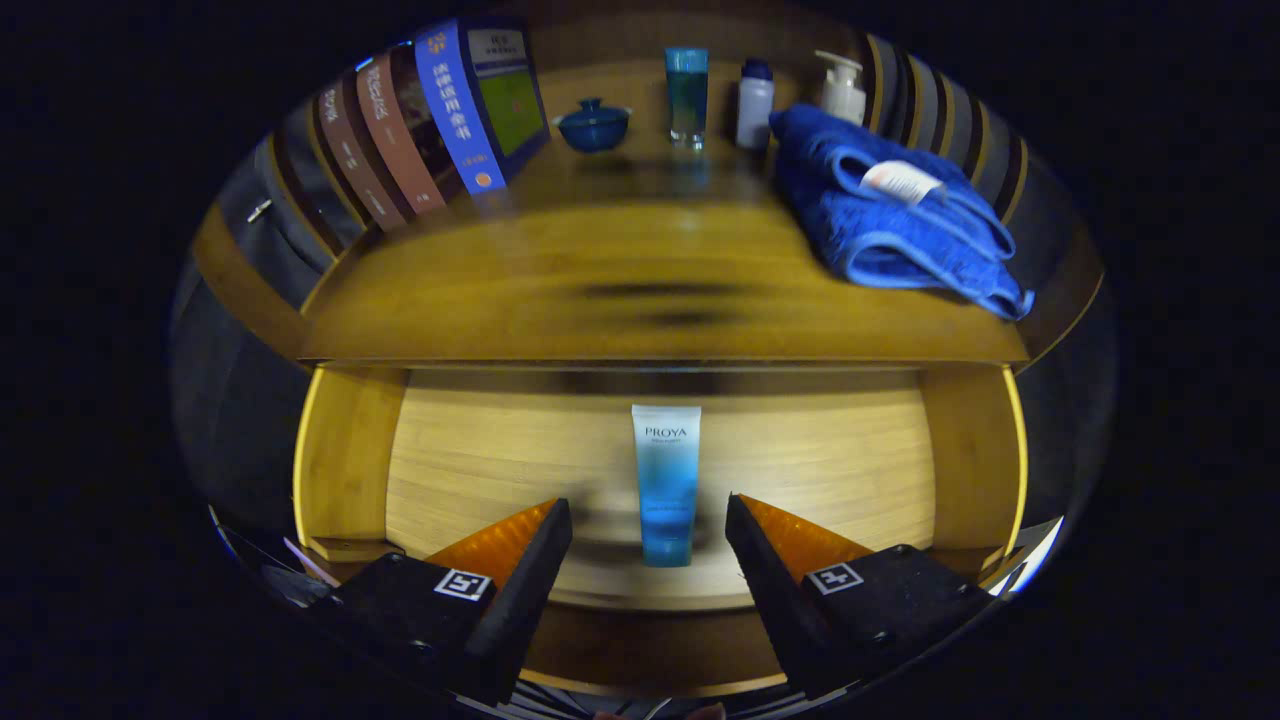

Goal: Pull open the drawer, take out the items inside it, and place them on the countertop above the cabinet.

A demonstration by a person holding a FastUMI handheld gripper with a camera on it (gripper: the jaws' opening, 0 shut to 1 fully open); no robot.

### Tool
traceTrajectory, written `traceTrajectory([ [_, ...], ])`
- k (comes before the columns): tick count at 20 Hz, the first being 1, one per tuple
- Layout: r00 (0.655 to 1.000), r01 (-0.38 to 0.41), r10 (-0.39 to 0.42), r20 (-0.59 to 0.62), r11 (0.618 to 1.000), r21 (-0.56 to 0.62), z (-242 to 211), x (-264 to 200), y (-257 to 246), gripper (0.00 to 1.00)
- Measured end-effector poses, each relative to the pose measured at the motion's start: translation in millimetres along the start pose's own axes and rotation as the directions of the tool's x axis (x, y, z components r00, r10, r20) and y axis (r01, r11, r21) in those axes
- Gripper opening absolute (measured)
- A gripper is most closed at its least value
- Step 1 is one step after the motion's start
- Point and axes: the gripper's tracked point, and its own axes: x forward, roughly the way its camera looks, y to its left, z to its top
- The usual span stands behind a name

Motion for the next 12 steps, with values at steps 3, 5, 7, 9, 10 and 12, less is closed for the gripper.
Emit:
traceTrajectory([
  [3, 0.997, 0.052, -0.053, -0.061, 0.998, -0.019, -6, 23, -12, 0.99],
  [5, 0.994, 0.054, -0.055, -0.099, 0.998, -0.010, -10, 35, -13, 0.93],
  [7, 0.986, 0.062, -0.062, -0.153, 0.998, 0.000, -21, 45, -13, 0.77],
  [9, 0.978, 0.071, -0.076, -0.193, 0.997, -0.033, -28, 55, -19, 0.61],
  [10, 0.979, 0.070, -0.079, -0.186, 0.996, -0.051, -27, 41, -21, 0.53],
  [12, 0.978, 0.051, -0.067, -0.200, 0.995, -0.084, -32, 41, -26, 0.37],
])
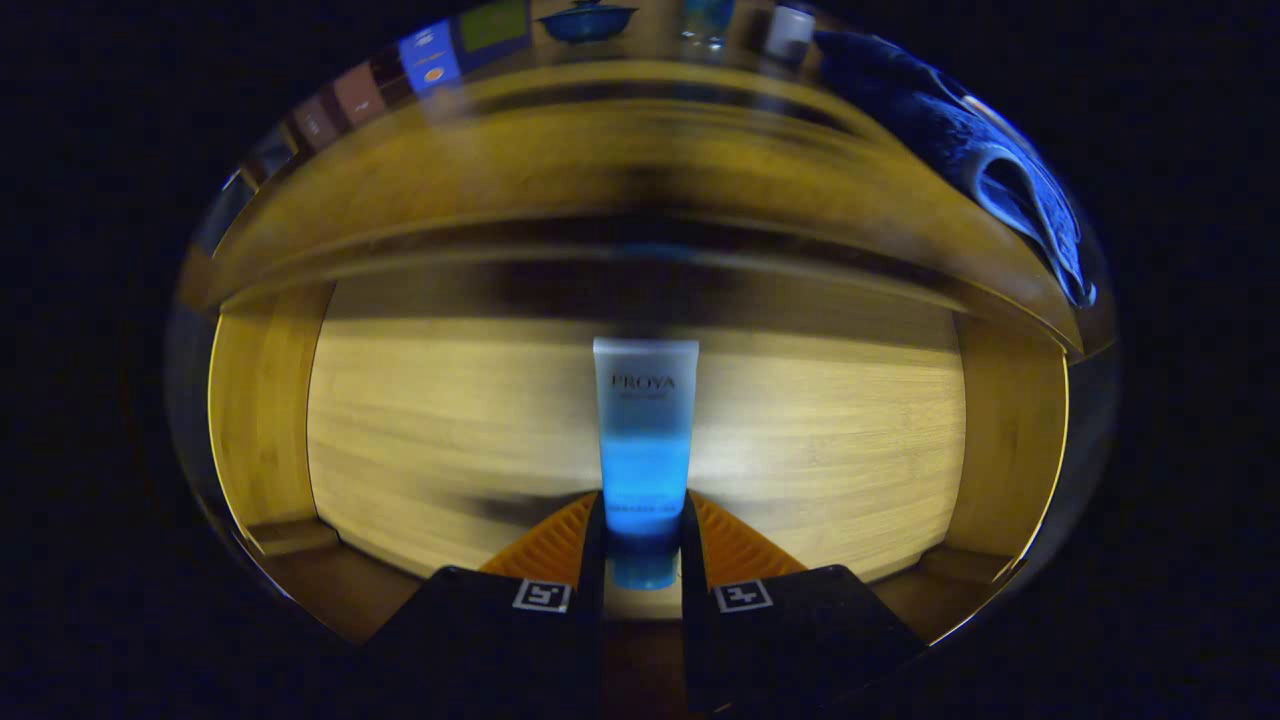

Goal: Pull open the drawer, take out the items inside it, and place them on the countertop above the cabinet.

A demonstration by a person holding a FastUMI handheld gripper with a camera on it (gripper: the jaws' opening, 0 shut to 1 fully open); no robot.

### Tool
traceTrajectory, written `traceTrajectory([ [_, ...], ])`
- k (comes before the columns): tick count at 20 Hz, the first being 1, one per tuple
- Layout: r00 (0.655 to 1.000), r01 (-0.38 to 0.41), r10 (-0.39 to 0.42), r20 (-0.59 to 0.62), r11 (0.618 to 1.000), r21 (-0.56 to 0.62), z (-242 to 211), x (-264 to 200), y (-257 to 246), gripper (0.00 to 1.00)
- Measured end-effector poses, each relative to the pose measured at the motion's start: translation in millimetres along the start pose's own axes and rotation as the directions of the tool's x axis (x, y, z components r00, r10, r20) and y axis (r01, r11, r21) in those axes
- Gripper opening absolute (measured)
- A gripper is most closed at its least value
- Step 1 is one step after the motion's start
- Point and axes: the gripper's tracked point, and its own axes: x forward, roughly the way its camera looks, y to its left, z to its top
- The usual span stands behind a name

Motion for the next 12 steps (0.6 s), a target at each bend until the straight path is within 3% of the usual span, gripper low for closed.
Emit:
traceTrajectory([
  [3, 0.996, -0.090, 0.091, -0.014, 0.993, 0.080, -5, -12, 7, 0.37],
  [12, 0.977, -0.193, 0.188, 0.102, 0.980, 0.041, 10, -78, 11, 0.37],
])
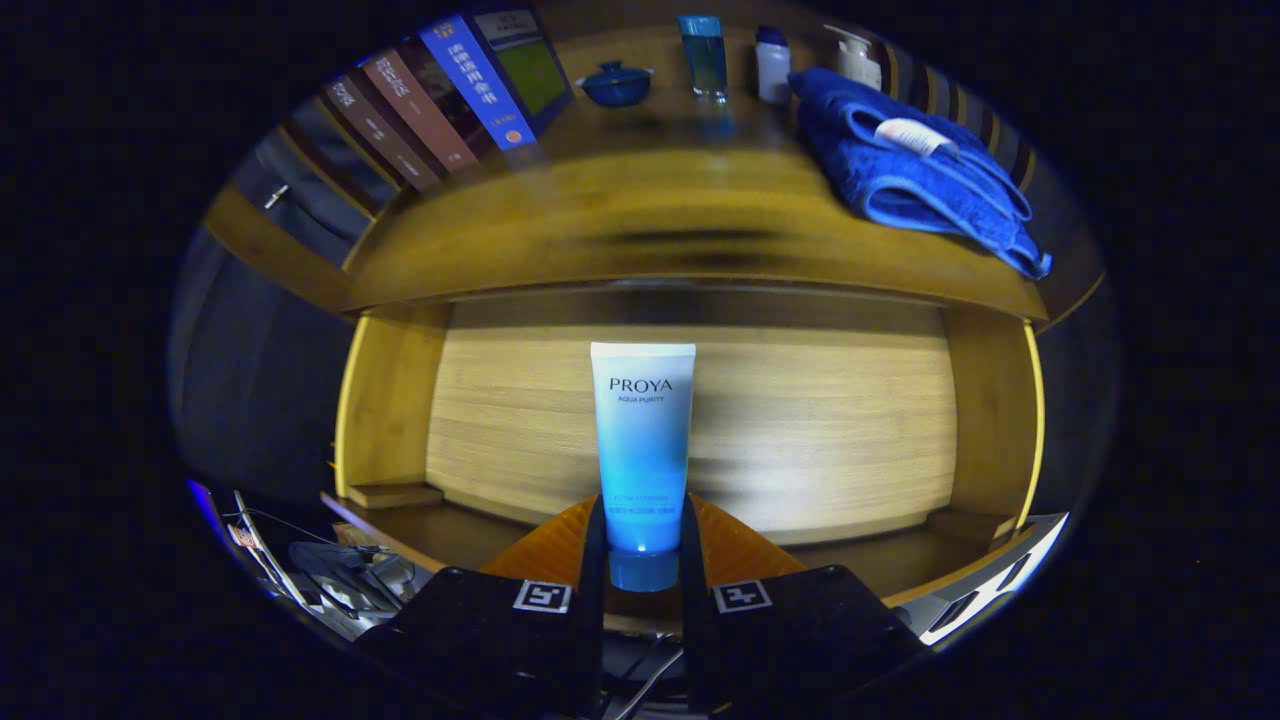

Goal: Pull open the drawer, take out the items inside it, and place them on the countertop above the cabinet.

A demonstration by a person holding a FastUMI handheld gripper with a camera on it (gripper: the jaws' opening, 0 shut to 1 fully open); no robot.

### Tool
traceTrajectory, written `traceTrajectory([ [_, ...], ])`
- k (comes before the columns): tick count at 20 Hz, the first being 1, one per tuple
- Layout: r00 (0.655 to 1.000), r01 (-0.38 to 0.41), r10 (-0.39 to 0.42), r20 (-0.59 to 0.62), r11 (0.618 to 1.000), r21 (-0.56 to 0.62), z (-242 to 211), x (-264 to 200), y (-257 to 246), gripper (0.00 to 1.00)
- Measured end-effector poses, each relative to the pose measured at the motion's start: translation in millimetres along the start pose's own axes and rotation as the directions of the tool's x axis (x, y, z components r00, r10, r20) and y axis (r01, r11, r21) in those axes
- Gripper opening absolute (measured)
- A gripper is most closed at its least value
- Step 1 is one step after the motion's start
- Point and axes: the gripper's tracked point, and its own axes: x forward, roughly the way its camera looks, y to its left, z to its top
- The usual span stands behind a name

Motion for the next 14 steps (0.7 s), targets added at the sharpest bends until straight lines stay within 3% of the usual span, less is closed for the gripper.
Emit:
traceTrajectory([
  [3, 0.998, -0.016, 0.016, 0.055, 1.000, 0.000, 18, -26, 4, 0.37],
  [7, 0.993, 0.037, -0.037, 0.116, 0.999, 0.007, 71, -40, -3, 0.37],
  [14, 0.987, 0.127, -0.127, 0.096, 0.992, 0.005, 142, 3, -10, 0.37],
])
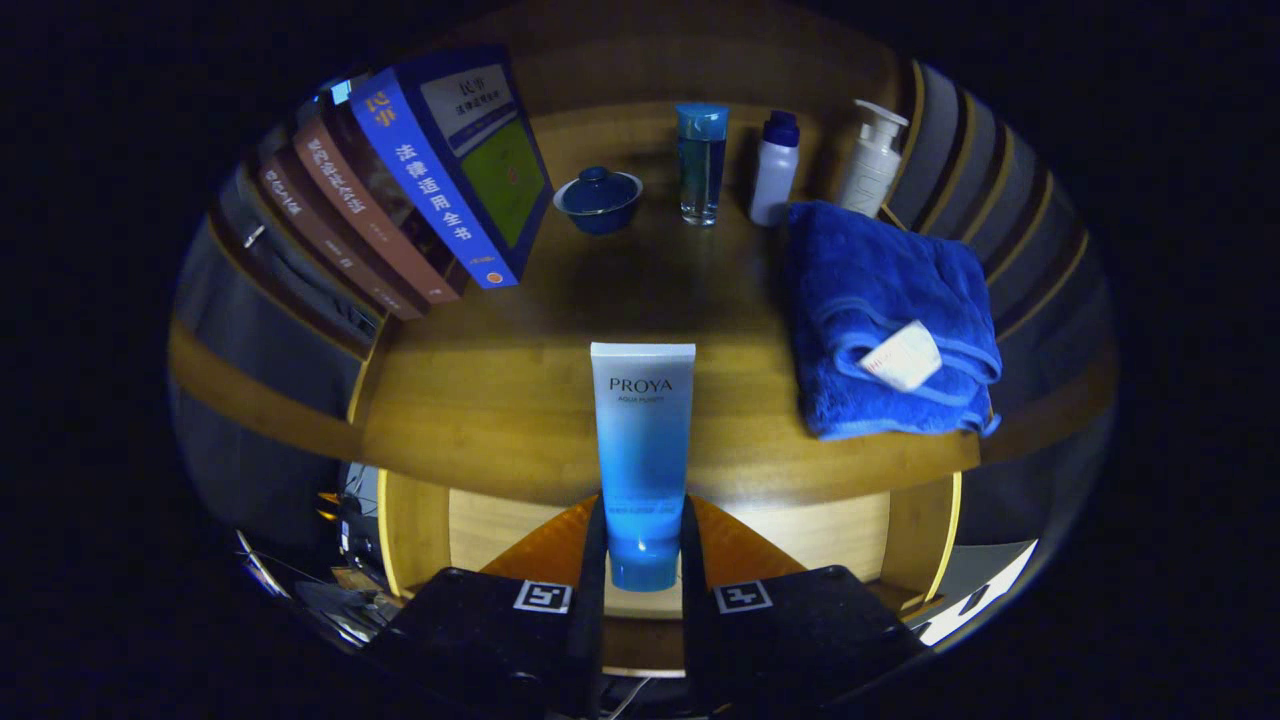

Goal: Pull open the drawer, take out the items inside it, and place them on the countertop above the cabinet.

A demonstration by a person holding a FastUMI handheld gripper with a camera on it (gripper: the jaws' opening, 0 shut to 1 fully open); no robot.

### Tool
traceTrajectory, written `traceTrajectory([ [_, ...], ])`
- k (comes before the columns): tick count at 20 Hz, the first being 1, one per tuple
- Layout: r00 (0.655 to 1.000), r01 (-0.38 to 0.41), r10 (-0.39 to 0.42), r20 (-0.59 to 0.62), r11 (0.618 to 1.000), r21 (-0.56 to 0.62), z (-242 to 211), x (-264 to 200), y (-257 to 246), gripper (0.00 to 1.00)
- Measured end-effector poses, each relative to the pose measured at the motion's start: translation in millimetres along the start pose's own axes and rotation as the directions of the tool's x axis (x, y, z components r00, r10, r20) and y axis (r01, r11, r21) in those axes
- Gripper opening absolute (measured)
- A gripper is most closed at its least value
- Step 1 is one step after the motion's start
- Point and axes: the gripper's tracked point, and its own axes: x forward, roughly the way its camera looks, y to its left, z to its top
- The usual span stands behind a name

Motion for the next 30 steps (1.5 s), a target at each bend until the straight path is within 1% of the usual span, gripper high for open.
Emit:
traceTrajectory([
  [4, 0.997, 0.066, -0.067, -0.038, 0.998, -0.012, 11, 33, -5, 0.37],
  [5, 0.998, 0.062, -0.062, -0.030, 0.998, 0.003, 19, 33, -4, 0.37],
  [7, 0.996, 0.082, -0.082, -0.032, 0.997, 0.002, 22, 41, -6, 0.37],
  [8, 0.995, 0.096, -0.096, -0.036, 0.995, -0.007, 22, 38, -11, 0.39],
  [9, 0.995, 0.093, -0.093, -0.040, 0.996, -0.012, 23, 39, -9, 0.41],
  [11, 0.995, 0.090, -0.090, -0.038, 0.996, -0.011, 25, 41, -10, 0.47],
  [16, 0.993, 0.113, -0.113, 0.022, 0.993, -0.027, 31, 31, -18, 0.74],
  [19, 0.991, 0.092, -0.089, 0.098, 0.995, -0.027, 36, 13, -13, 0.90],
  [21, 0.985, 0.052, -0.051, 0.162, 0.999, -0.003, 37, -4, -6, 1.00],
  [23, 0.974, 0.019, -0.018, 0.224, 1.000, -0.003, 34, -25, -1, 1.00],
  [25, 0.956, 0.000, 0.005, 0.294, 1.000, -0.016, 30, -48, 1, 1.00],
  [27, 0.925, -0.011, 0.015, 0.378, 1.000, -0.012, 27, -71, -1, 1.00],
  [30, 0.864, -0.044, 0.029, 0.502, 0.999, 0.018, 17, -109, -5, 1.00],
])
